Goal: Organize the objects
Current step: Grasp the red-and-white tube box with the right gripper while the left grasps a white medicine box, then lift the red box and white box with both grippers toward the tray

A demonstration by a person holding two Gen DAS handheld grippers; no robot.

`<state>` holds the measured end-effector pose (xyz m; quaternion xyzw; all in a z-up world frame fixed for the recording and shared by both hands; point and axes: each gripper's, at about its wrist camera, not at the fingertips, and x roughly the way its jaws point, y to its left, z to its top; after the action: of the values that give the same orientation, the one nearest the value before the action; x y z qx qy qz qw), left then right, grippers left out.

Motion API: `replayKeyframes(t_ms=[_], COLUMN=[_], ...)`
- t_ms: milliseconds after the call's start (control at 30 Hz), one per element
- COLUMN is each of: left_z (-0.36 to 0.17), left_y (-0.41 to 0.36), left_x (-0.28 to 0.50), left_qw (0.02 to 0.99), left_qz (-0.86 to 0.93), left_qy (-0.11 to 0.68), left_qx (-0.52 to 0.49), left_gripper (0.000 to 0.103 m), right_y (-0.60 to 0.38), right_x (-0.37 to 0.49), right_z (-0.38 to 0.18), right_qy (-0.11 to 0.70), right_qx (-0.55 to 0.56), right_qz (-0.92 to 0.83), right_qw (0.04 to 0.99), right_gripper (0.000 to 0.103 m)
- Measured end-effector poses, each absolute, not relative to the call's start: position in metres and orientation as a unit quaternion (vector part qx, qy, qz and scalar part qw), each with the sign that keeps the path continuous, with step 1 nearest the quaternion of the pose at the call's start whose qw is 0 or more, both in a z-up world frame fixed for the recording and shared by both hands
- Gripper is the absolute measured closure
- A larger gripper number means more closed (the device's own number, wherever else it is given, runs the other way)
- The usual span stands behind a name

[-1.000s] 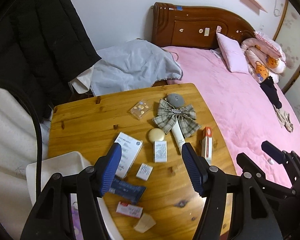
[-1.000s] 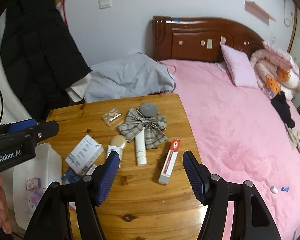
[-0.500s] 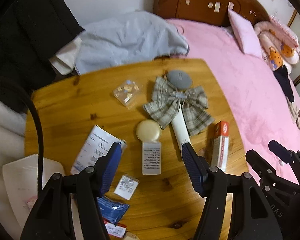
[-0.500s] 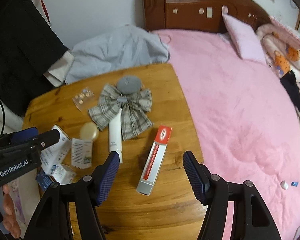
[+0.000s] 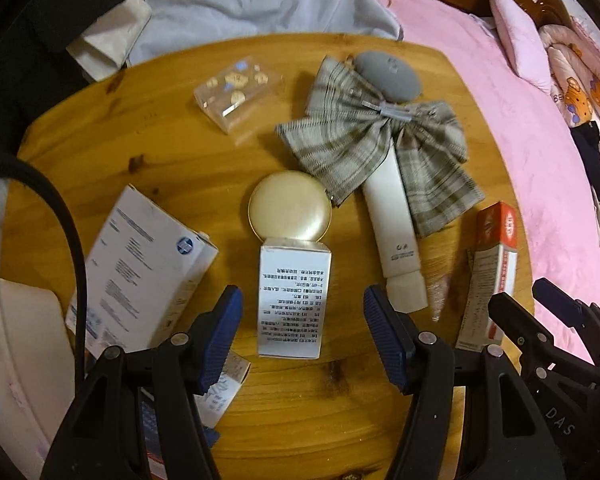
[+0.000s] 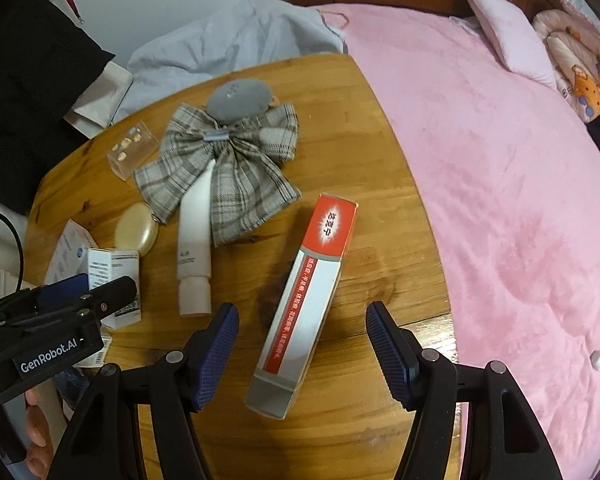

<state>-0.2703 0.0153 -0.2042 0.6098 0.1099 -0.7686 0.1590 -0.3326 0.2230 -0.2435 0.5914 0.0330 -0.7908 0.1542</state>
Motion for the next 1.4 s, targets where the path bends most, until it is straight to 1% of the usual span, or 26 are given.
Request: replayKeyframes(t_ms=[133,267,333,400,433,467,500,533,567,600,667,733,867,1100,1400], left_z=[-0.215,-0.225,-0.23,-0.232,-0.231,-0.231,-0.231,-0.232,-0.232,-0.231,-0.231,-0.23,-0.229,-0.216,-0.164], left_y=[0.015,0.011,0.01,0.011,0.013,0.015,0.016,0.019,0.02,0.022,0.025,0.027,0.029,0.043,0.061], left_x=[-0.27,-0.269,-0.266,-0.264,-0.263,-0.262,-0.261,-0.259,-0.258,-0.257,-0.254,-0.251,-0.241,-0.221,-0.198], left_qw=[0.165,0.166,0.168,0.169,0.171,0.169,0.168,0.255,0.254,0.254,0.256,0.26,0.261,0.263,0.246], left_qz=[-0.762,-0.755,-0.751,-0.749,-0.751,-0.751,-0.752,-0.724,-0.725,-0.724,-0.724,-0.722,-0.718,-0.722,-0.742], left_qy=[0.118,0.145,0.153,0.151,0.146,0.145,0.144,0.24,0.24,0.239,0.238,0.239,0.257,0.256,0.222], left_qx=[0.615,0.618,0.62,0.623,0.62,0.621,0.621,0.594,0.594,0.595,0.595,0.595,0.592,0.586,0.583], left_gripper=[0.036,0.038,0.042,0.053,0.055,0.059,0.061,0.062,0.065,0.065,0.065,0.065,0.066,0.066,0.066], right_y=[0.223,0.218,0.214,0.212,0.211,0.211,0.21,0.209,0.209,0.209,0.209,0.212,0.216,0.224,0.212], right_x=[-0.336,-0.34,-0.34,-0.34,-0.341,-0.341,-0.341,-0.341,-0.342,-0.342,-0.341,-0.341,-0.34,-0.331,-0.298], right_z=[-0.255,-0.263,-0.265,-0.266,-0.267,-0.268,-0.269,-0.27,-0.272,-0.274,-0.274,-0.276,-0.277,-0.264,-0.218], right_qy=[0.024,0.023,0.027,0.029,0.031,0.033,0.036,0.036,0.037,0.038,0.039,0.04,0.027,0.022,0.034], right_qx=[0.603,0.608,0.608,0.609,0.61,0.611,0.612,0.614,0.618,0.62,0.619,0.618,0.623,0.612,0.592], right_qz=[-0.781,-0.776,-0.776,-0.775,-0.774,-0.773,-0.773,-0.771,-0.768,-0.766,-0.768,-0.769,-0.765,-0.772,-0.782], right_qw=[0.159,0.163,0.166,0.168,0.168,0.166,0.164,0.165,0.164,0.162,0.161,0.158,0.163,0.17,0.19], right_gripper=[0.036,0.036,0.036,0.036,0.036,0.038,0.041,0.048,0.055,0.056,0.073,0.077,0.078,0.078,0.078])
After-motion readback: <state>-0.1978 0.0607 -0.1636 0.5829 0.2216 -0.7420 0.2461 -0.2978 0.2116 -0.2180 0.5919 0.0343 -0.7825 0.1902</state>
